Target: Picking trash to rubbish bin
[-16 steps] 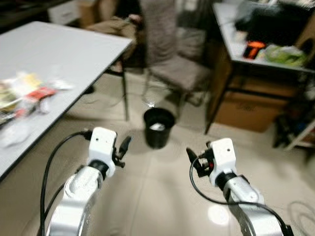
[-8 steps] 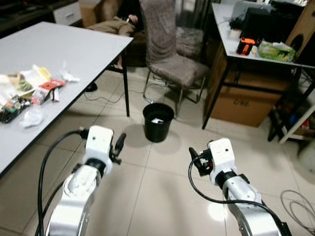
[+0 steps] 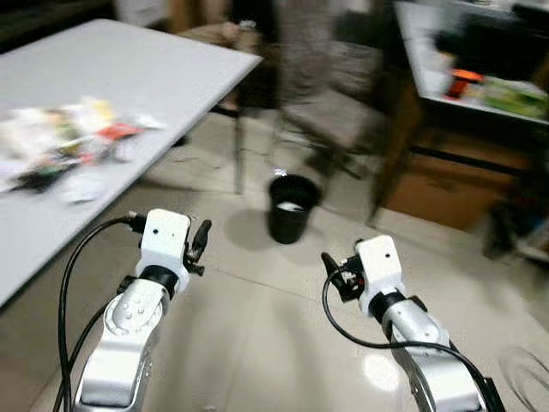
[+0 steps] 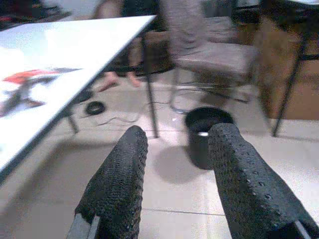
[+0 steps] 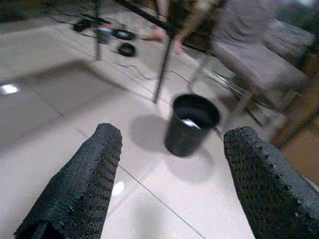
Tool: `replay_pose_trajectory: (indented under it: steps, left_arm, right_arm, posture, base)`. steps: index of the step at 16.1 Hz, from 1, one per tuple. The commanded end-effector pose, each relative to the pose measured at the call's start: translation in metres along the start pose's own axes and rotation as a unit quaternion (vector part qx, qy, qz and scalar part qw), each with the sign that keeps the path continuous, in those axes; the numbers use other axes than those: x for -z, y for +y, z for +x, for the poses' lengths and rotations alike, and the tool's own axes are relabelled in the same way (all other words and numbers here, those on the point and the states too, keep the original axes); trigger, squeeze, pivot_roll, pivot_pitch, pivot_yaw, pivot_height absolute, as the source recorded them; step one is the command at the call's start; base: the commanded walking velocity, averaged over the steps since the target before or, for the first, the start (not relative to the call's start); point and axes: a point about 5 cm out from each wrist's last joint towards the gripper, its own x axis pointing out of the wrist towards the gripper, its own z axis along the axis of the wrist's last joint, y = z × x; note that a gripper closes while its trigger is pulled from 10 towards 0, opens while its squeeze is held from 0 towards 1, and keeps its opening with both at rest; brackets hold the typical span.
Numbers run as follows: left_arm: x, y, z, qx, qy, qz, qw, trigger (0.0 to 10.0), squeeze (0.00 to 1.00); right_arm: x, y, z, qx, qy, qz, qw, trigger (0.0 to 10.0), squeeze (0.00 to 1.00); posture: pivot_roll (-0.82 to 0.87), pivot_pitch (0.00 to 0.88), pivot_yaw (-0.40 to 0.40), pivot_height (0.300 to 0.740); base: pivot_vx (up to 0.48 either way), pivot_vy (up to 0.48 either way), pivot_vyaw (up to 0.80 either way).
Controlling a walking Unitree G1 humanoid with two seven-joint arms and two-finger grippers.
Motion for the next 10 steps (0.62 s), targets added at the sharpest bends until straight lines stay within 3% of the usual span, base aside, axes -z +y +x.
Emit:
replay_pose_trajectory:
  steps: [1, 3, 10]
  left_arm:
    - [-0.0020, 0.0025, 0.0015, -0.007, -0.004, 0.005, 1.000, 10.0, 0.00]
    - [-0.0042, 0.0039, 0.0037, -0.011, -0.009, 0.004, 1.000, 10.0, 0.00]
    - [-0.0038, 0.0053, 0.0091, -0.012, -0.009, 0.008, 1.000, 10.0, 0.00]
  right_arm:
    - [-0.0012, 0.0016, 0.0021, -0.008, -0.005, -0.001, 1.000, 10.0, 0.00]
    - [-0.0021, 0.0036, 0.0032, -0.018, -0.010, -0.007, 1.000, 10.0, 0.00]
    - [-0.0002, 0.0007, 0.0029, -0.015, -0.008, 0.003, 1.000, 10.0, 0.00]
  posture:
    - [-0.08, 0.000, -0.074, 0.740]
    - [-0.08, 0.000, -0.074, 0.740]
    - [-0.09, 0.000, -0.063, 0.740]
  base:
    - [0.341, 0.000, 0.80]
    - [0.341, 0.000, 0.80]
    - [0.338, 0.000, 0.00]
